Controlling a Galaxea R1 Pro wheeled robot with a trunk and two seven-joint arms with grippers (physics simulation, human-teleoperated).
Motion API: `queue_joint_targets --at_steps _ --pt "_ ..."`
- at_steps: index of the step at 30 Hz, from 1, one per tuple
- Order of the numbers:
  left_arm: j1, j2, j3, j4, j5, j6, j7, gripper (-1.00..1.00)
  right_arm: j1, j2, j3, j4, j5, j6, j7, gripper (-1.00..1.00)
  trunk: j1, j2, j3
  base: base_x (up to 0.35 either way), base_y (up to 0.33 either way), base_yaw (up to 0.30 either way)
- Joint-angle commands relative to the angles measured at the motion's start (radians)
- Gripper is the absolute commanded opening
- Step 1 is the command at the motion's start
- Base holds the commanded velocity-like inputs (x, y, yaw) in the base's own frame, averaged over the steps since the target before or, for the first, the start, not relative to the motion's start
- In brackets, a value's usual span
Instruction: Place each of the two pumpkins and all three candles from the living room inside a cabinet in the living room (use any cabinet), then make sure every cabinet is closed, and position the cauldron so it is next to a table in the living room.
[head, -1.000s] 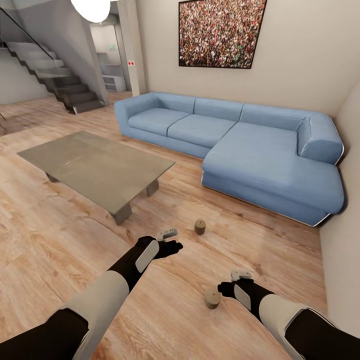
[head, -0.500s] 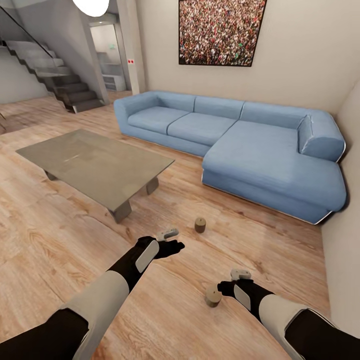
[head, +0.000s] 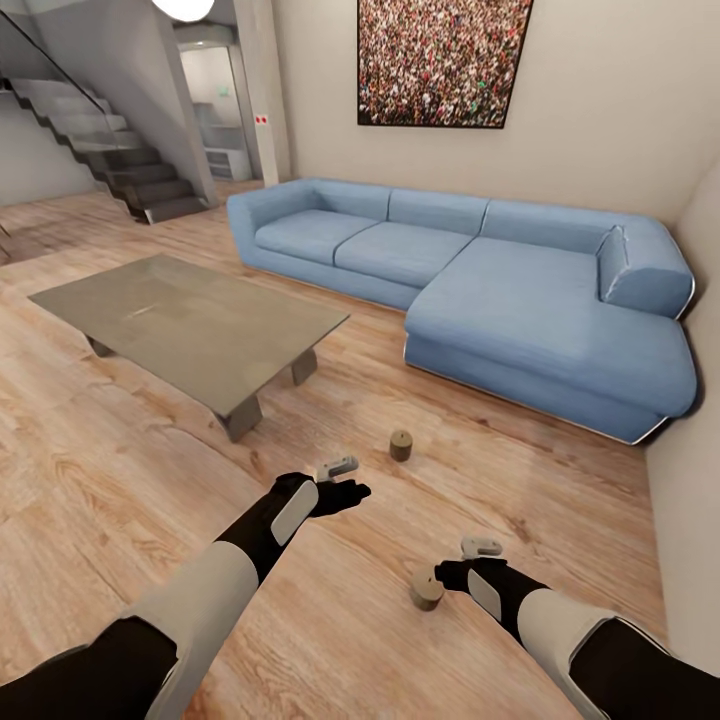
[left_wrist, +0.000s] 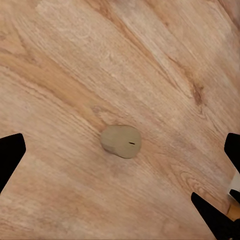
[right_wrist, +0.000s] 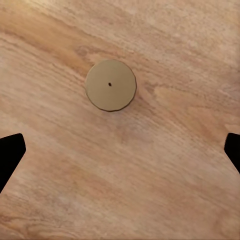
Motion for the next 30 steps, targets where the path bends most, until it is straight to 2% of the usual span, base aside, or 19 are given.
queue_joint_targets --at_steps 1,30 --pt "-0.001 0.000 -0.002 -0.001 0.010 0.002 0.009 1.00 0.000 0.000 0.008 -0.002 -0.008 0.006 -0.006 1.00 0.004 -0.008 -0.004 0.000 0.000 0.000" --pt "-0.001 0.000 -0.002 -0.001 0.010 0.002 0.012 1.00 0.000 0.000 0.010 -0.002 -0.007 0.006 -0.005 1.00 0.115 -0.211 -0.095 0.000 0.000 0.000"
